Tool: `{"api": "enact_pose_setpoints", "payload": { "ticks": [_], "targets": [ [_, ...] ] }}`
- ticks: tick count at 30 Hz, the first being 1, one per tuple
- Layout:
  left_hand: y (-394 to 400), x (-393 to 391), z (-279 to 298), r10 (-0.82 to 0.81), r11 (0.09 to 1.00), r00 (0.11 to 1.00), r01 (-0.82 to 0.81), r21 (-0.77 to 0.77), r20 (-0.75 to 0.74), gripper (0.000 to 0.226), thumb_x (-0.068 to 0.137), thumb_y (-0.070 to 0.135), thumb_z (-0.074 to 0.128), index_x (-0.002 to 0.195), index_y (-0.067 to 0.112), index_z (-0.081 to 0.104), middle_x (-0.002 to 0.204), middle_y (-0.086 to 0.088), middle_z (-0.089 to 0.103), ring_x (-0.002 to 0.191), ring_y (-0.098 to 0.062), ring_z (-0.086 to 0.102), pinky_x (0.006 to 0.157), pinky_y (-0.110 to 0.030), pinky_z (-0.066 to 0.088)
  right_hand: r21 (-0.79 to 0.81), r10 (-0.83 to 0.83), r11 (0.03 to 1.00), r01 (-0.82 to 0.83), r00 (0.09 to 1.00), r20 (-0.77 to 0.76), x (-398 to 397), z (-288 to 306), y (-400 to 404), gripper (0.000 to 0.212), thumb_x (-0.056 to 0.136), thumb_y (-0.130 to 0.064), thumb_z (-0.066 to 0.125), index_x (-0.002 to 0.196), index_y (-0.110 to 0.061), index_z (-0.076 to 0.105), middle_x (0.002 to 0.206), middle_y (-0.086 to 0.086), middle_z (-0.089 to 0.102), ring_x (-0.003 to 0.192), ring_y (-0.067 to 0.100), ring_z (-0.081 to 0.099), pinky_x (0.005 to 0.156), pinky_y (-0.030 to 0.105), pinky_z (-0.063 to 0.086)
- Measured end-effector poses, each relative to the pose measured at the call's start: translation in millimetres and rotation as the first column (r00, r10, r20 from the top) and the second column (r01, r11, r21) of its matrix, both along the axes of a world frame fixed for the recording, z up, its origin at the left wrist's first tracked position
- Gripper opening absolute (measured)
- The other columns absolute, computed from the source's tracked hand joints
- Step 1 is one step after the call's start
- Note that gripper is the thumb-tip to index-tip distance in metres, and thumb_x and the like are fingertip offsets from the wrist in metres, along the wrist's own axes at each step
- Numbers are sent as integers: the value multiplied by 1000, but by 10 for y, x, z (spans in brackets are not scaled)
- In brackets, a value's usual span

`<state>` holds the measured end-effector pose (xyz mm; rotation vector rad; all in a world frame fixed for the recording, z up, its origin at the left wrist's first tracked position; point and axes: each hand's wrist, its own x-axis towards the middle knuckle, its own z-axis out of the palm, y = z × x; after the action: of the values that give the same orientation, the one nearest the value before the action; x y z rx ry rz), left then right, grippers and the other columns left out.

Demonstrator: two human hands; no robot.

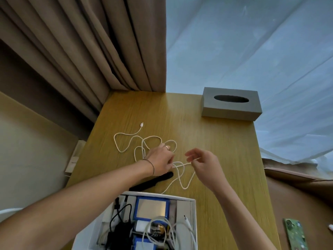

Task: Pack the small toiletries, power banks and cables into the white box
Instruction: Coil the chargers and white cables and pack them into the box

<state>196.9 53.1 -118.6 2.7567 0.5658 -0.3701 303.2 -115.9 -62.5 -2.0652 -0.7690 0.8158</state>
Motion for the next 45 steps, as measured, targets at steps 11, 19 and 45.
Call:
{"api": "enact_pose_setpoints", "payload": {
  "ticks": [11, 19, 45],
  "targets": [
    [234, -531, 1141, 272, 909, 960, -235, -345, 62, 32, 96, 33, 48, 65, 26, 51, 65, 5, 60, 56, -14, 52, 56, -34, 42, 162, 45, 985, -60, 994, 97, -349, 697, 302, 35, 96, -5, 56, 114, -34, 66, 110, -16, 69, 98, -4, 63, 80, 19, 53],
    [155, -924, 2096, 489, 733, 803, -167, -659, 342, 29, 94, 28, 45, 69, 16, 55, 70, 0, 57, 69, -13, 53, 72, -41, 42, 355, 201, 918, -178, 979, -27, -738, 1148, 560, 68, 88, -42, 74, 147, -47, 39, 131, -17, 61, 122, -6, 54, 88, 15, 47],
    [320, -1716, 2882, 842, 438, 260, 182, -880, 473, 38, 110, 31, 28, 82, 13, 47, 79, -10, 52, 45, -12, 31, 43, -24, 21, 459, 580, 777, -431, 774, -255, -1663, 1717, 793, 29, 105, -28, 52, 82, -17, 66, 62, -2, 64, 64, 21, 69, 68, 24, 52]
  ]
}}
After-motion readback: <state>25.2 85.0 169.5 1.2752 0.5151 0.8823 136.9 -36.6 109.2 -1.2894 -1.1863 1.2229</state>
